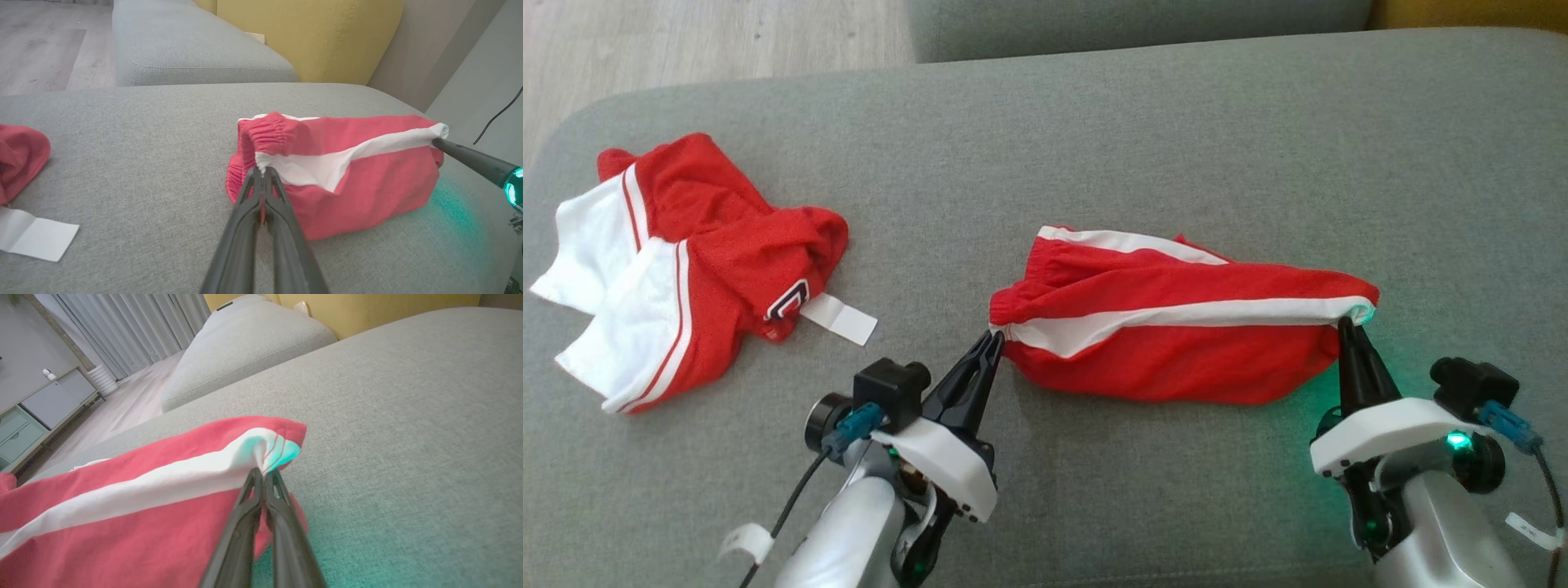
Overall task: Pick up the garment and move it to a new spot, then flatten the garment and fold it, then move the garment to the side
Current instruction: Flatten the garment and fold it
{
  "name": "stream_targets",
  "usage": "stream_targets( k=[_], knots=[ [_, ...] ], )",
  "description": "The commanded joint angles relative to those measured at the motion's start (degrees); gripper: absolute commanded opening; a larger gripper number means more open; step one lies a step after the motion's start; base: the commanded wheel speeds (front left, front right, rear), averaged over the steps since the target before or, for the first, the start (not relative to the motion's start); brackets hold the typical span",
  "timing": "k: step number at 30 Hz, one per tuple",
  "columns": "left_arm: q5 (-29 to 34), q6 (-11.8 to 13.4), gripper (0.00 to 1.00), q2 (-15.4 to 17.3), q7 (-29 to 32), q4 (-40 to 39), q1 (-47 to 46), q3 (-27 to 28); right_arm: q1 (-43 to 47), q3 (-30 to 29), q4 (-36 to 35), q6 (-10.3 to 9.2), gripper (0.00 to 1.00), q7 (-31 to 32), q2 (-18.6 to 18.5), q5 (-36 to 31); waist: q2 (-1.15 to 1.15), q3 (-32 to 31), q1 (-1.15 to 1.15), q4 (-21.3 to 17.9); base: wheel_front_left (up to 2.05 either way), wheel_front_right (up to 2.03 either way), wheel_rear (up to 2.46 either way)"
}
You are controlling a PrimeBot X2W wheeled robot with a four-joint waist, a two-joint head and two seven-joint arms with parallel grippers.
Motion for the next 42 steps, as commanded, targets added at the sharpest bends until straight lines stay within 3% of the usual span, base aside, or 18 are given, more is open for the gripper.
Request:
stream_targets(
  k=[1, 7, 13, 23, 31, 42],
  knots=[
    [0.35, -0.35, 0.0, 0.43, -0.35, -1.76, -1.46, 2.02, -2.41, 1.82, -1.49, -0.05, 0.0, -1.17, -0.93, -0.48, 0.0, -0.27, 0.0, -0.09, 0.0, 0.0, 0.0],
    [-0.06, -0.35, 0.0, 0.96, -0.35, -0.81, -0.99, 2.54, -1.35, 3.56, -4.29, -0.05, 0.0, -2.51, -2.59, -0.86, 0.0, -1.81, 0.0, -0.34, 0.0, 0.0, 0.0],
    [-0.21, -0.36, 0.0, 1.88, -0.35, -3.19, -2.25, 3.9, -0.97, 7.59, -13.11, -0.05, 0.0, -2.17, -6.21, -1.47, 0.0, -4.21, 0.0, -1.33, 0.0, 0.0, 0.0],
    [-4.49, -0.36, 0.0, 5.02, 3.12, -10.75, -16.33, 5.16, -11.22, 10.06, -29.47, -0.05, 0.0, 5.41, -12.23, -4.76, 0.0, -8.69, 0.0, -1.7, 0.0, 0.0, 0.0],
    [-6.04, 0.93, 0.0, 6.82, 5.29, -12.94, -23.01, 8.74, -17.3, 6.7, -32.89, -0.05, 0.0, 8.14, -9.71, -10.09, 0.0, -11.01, 0.0, -1.17, 0.0, 0.0, 0.0],
    [-9.32, 1.7, 0.0, 7.96, 11.02, -19.24, -19.47, 8.99, -11.38, 0.95, -40.7, -0.05, 0.0, 15.25, -4.09, -16.03, 0.0, -10.35, 0.0, 0.72, 0.0, 0.0, 0.0]
  ],
)
